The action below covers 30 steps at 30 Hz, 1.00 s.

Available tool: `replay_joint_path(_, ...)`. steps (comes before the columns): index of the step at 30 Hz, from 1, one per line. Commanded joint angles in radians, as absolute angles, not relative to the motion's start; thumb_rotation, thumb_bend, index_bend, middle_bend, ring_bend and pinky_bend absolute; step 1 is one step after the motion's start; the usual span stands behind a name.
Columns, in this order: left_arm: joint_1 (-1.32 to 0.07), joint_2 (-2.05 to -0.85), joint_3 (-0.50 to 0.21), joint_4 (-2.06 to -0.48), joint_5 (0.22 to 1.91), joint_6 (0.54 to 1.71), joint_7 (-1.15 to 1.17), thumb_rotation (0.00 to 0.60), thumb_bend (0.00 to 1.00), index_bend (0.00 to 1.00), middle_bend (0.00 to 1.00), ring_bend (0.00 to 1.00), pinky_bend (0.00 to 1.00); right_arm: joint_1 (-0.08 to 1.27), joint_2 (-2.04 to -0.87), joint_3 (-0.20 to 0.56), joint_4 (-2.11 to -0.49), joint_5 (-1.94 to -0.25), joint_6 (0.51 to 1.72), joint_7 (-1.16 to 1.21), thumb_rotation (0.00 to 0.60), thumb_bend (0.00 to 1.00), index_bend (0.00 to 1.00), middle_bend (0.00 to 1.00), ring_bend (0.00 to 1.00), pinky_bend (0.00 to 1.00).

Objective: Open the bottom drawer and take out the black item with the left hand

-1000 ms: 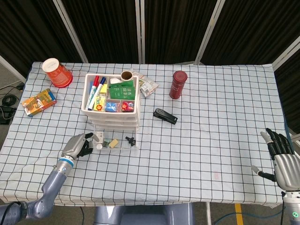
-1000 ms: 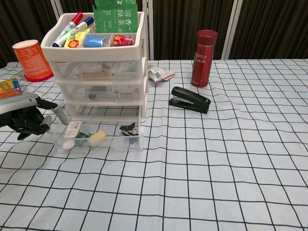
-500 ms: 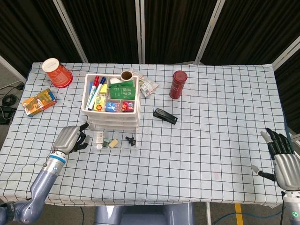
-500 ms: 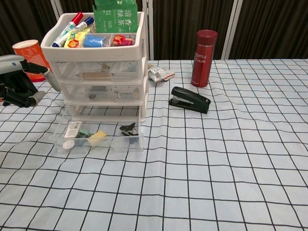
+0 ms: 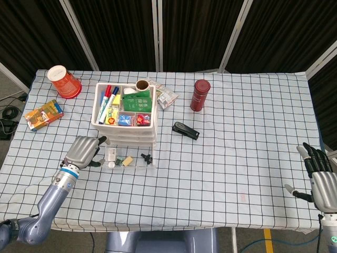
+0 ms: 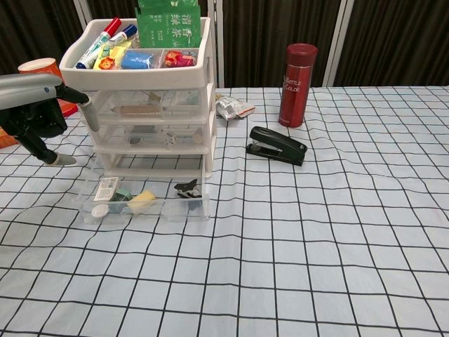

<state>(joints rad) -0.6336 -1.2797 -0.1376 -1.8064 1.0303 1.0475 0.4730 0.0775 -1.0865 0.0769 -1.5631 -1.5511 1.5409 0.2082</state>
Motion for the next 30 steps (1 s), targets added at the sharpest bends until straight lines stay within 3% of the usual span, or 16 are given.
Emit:
replay_joint_path(1,-0.661,-1.303,-0.131,-1.778,1.025,1.05,0.531,0.6,0.15,0.4,0.9,0.9,0.75,0.079,-1.086,0.078,-1.561,-1.547,1.537,0.211,0.6,0.02,0.01,0.0,0.0,0.0)
replay_joint_path(8,-0.704,-1.32,-0.116,-1.737,1.028,1.008,0.585,0.6,0.11,0.41,0.91,0.9,0.76,0.083,-1.087,0.083,-1.556,-1.537,1.527,0.212,0.6,0.02,0.01,0.0,0.0,0.0)
replay_joint_path(30,-0.812,-1.462,-0.123,-1.6,0.989,0.938,0.648,0.6,0.14,0.51,0.91,0.9,0.78,0.091,-1.079,0.111,-1.531,-1.473,1.491,0.26,0.6,0.02,0.01,0.0,0.0,0.0)
